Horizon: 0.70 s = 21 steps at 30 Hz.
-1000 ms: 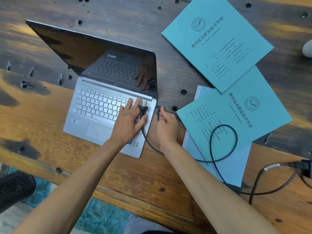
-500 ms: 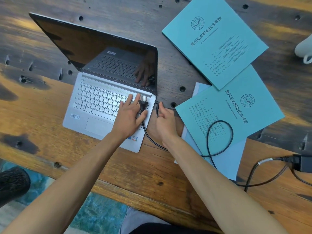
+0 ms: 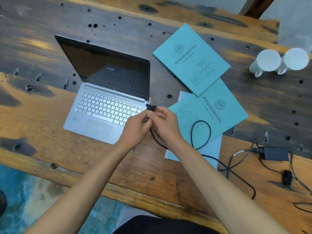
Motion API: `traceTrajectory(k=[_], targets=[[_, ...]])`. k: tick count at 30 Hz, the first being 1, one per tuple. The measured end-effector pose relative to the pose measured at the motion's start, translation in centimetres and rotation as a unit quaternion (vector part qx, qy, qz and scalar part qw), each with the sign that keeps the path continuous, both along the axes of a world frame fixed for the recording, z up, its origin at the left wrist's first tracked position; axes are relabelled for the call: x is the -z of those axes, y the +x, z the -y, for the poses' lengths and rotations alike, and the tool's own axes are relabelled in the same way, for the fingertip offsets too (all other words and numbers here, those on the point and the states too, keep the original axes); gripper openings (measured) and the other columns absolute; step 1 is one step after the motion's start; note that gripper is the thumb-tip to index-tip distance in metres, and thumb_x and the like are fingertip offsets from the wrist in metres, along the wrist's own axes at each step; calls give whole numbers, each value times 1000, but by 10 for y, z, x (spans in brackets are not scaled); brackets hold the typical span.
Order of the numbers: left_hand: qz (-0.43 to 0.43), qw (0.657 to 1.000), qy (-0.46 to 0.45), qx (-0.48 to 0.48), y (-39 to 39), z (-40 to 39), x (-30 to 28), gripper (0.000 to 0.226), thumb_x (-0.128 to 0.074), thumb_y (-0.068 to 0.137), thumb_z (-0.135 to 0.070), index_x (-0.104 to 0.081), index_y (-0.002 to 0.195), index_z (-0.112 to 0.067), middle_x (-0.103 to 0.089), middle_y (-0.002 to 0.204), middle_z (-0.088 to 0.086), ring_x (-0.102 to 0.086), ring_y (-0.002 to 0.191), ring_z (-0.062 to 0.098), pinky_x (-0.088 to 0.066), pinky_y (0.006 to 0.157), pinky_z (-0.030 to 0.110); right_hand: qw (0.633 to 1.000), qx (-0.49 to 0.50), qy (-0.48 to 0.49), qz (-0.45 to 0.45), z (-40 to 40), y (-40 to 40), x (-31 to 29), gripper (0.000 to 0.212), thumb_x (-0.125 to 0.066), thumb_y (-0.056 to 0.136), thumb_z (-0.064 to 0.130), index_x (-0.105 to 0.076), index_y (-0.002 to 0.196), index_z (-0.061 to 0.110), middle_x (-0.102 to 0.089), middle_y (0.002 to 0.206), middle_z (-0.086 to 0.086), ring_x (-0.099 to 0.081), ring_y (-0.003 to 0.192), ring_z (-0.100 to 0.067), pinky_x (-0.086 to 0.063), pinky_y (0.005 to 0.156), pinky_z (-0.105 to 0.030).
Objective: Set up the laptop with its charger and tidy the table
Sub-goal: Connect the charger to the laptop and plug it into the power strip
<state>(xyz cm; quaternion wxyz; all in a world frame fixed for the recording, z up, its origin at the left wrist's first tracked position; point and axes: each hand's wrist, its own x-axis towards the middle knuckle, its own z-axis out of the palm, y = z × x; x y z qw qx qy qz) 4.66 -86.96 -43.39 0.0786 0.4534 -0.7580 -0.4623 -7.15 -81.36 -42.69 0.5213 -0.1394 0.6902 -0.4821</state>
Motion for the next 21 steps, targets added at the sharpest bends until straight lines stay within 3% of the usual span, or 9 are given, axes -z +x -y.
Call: traceTrajectory(k=[2, 5, 7, 9, 12, 16, 19, 21], targets=[[-49, 998, 26, 19, -11, -12, -13, 18, -57, 98, -23, -60, 112, -34, -74, 78, -17, -68, 76, -4, -44, 65, 13, 1000, 26, -14, -6, -15, -10, -15, 10, -77, 89, 24, -71, 94, 28, -80, 94, 0, -77, 86, -14, -62, 79, -33], [-130, 979, 151, 46, -32, -35, -28, 34, -59, 101, -22, -52, 134, -24, -79, 83, -9, -74, 76, 6, -47, 70, 10, 997, 73, -22, -24, -42, -32, -38, 15, -72, 93, 26, -73, 105, 17, -77, 103, -4, -76, 93, -17, -63, 80, -38], [-161, 959, 226, 52, -47, -52, -35, 37, -59, 101, -18, -49, 136, -12, -79, 85, 0, -75, 81, 16, -52, 76, 18, 991, 129, -44, -13, -64, -47, -51, 17, -67, 97, 21, -72, 106, 8, -76, 95, -1, -74, 86, -13, -61, 72, -33], [-174, 945, 262, 87, -63, -71, -39, 25, -56, 102, -14, -54, 125, -2, -77, 79, 6, -72, 83, 21, -59, 82, 34, 982, 175, -69, 3, -88, -62, -64, 10, -63, 99, 17, -71, 99, 10, -73, 86, 3, -72, 79, -11, -58, 67, -27], [-176, 930, 291, 139, -89, -103, -47, 11, -53, 103, -11, -57, 110, -4, -72, 73, 3, -65, 80, 19, -52, 96, 50, 966, 237, -99, 27, -122, -82, -82, 14, -57, 104, 16, -67, 94, 15, -69, 87, 2, -74, 77, -12, -58, 62, -26], [-158, 926, 276, 205, -125, -150, -57, 7, -56, 101, -13, -62, 97, -13, -68, 78, -2, -63, 86, 12, -50, 101, 47, 938, 316, -140, 27, -174, -118, -102, 17, -53, 106, 20, -69, 107, 15, -69, 84, 6, -70, 74, -11, -59, 68, -30], [-143, 924, 209, 287, -152, -186, -56, 13, -58, 100, -16, -61, 87, -19, -66, 78, -5, -63, 83, 6, -49, 88, 26, 920, 352, -169, 14, -218, -148, -112, 23, -51, 107, 22, -68, 118, 11, -68, 88, 5, -67, 73, -9, -59, 70, -30], [-125, 920, 176, 327, -168, -207, -54, 13, -58, 101, -18, -64, 90, -12, -68, 80, -1, -63, 82, 6, -48, 82, 21, 910, 369, -187, 10, -245, -166, -117, 25, -48, 108, 21, -67, 121, 12, -66, 88, 6, -63, 71, -7, -57, 68, -27]])
